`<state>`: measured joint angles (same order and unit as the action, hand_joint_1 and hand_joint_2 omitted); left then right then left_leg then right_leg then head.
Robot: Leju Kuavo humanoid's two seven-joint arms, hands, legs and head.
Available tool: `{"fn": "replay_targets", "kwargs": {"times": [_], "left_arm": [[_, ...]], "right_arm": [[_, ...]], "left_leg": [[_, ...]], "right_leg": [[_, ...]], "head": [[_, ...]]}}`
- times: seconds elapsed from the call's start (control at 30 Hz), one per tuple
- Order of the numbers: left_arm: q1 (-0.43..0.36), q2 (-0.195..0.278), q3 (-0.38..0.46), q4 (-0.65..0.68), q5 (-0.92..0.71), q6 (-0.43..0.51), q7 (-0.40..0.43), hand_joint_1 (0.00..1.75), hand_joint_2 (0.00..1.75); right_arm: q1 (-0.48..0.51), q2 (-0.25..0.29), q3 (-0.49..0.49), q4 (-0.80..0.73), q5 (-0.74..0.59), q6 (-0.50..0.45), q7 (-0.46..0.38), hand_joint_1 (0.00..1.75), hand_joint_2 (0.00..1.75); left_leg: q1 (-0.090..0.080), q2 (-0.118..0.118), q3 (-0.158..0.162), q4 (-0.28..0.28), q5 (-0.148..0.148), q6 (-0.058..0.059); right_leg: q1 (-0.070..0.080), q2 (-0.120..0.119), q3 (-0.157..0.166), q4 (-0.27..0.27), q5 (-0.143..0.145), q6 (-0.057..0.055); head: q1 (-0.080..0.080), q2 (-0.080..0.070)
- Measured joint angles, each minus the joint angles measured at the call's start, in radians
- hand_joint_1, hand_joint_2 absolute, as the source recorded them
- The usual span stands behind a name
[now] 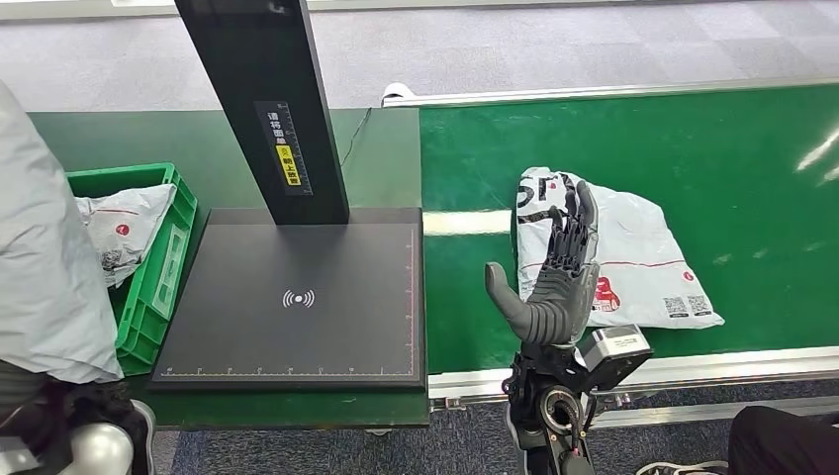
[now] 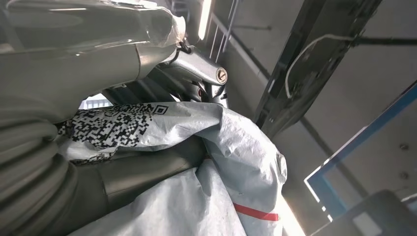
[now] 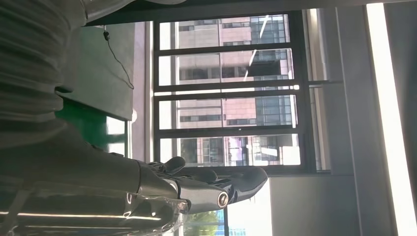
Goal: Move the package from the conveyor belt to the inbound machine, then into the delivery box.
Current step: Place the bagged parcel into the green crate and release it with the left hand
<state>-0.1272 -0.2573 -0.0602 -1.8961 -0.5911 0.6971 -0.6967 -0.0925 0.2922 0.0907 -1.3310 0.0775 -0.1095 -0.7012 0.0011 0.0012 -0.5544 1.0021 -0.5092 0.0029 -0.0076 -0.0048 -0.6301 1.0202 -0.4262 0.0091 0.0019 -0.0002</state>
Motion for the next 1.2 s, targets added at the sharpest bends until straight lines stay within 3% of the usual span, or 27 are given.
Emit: {"fn": "replay_targets", "kwargs": {"times": [0.23,0.33,0.43,0.57,0.67,0.77,0.93,1.2], "left_arm": [[-0.019,0.005,0.019,-0.015,0.003,0.000,0.000,1.75,1.75],[-0.068,0.014,0.056,0.044,0.009,-0.003,0.019,1.75,1.75],[-0.190,0.067,0.111,0.225,0.029,-0.026,0.105,1.75,1.75],[-0.427,0.188,0.187,0.617,0.014,-0.045,0.207,1.75,1.75],[-0.604,0.273,0.219,0.924,-0.062,-0.044,0.298,1.75,1.75],[-0.727,0.341,0.227,1.145,-0.166,-0.065,0.430,1.75,1.75],[-0.825,0.404,0.222,1.356,-0.299,-0.153,0.628,1.75,1.75],[-0.878,0.450,0.214,1.480,-0.378,-0.288,0.740,1.75,1.75]], "right_arm": [[0.000,0.000,-0.001,0.000,0.001,0.002,0.000,0.00,1.75],[0.000,0.001,-0.001,0.000,0.004,0.009,0.000,0.00,1.75],[-0.002,0.002,0.003,0.000,0.015,0.014,0.000,0.00,1.75],[-0.001,0.002,0.020,-0.001,0.019,-0.010,0.000,0.00,1.75],[0.004,0.000,0.037,-0.007,0.015,-0.028,0.000,0.00,1.75],[0.012,-0.003,0.049,-0.016,0.011,-0.034,0.000,0.00,1.75],[0.017,-0.008,0.052,-0.025,0.010,-0.034,0.000,0.00,1.75],[0.027,-0.014,0.052,-0.035,0.010,-0.035,0.000,0.00,1.75]], "left_leg": [[0.000,0.000,0.000,0.000,0.000,0.000],[0.000,-0.001,0.000,0.000,0.000,0.000],[0.000,-0.002,0.000,0.000,0.002,-0.002],[0.001,-0.001,-0.001,0.000,0.008,-0.005],[0.001,0.003,-0.003,0.000,0.010,-0.007],[0.001,0.006,-0.004,0.000,0.010,-0.007],[0.001,0.006,-0.009,0.000,0.010,-0.007],[0.001,0.005,-0.011,0.000,0.010,-0.007]], "right_leg": [[0.000,0.000,0.000,0.000,0.000,0.000],[0.000,-0.001,0.000,0.000,0.000,0.000],[0.000,-0.002,0.000,0.000,0.001,-0.001],[0.002,-0.001,-0.002,0.001,0.007,-0.005],[0.002,0.003,-0.005,0.002,0.009,-0.007],[0.002,0.006,-0.007,0.002,0.010,-0.007],[0.002,0.005,-0.012,0.002,0.010,-0.007],[0.002,0.005,-0.014,0.002,0.010,-0.007]], "head": [[0.000,0.000],[0.000,0.000],[0.000,0.000],[0.000,0.000],[0.000,0.000],[0.000,0.000],[0.000,0.000],[0.001,0.000]]}}
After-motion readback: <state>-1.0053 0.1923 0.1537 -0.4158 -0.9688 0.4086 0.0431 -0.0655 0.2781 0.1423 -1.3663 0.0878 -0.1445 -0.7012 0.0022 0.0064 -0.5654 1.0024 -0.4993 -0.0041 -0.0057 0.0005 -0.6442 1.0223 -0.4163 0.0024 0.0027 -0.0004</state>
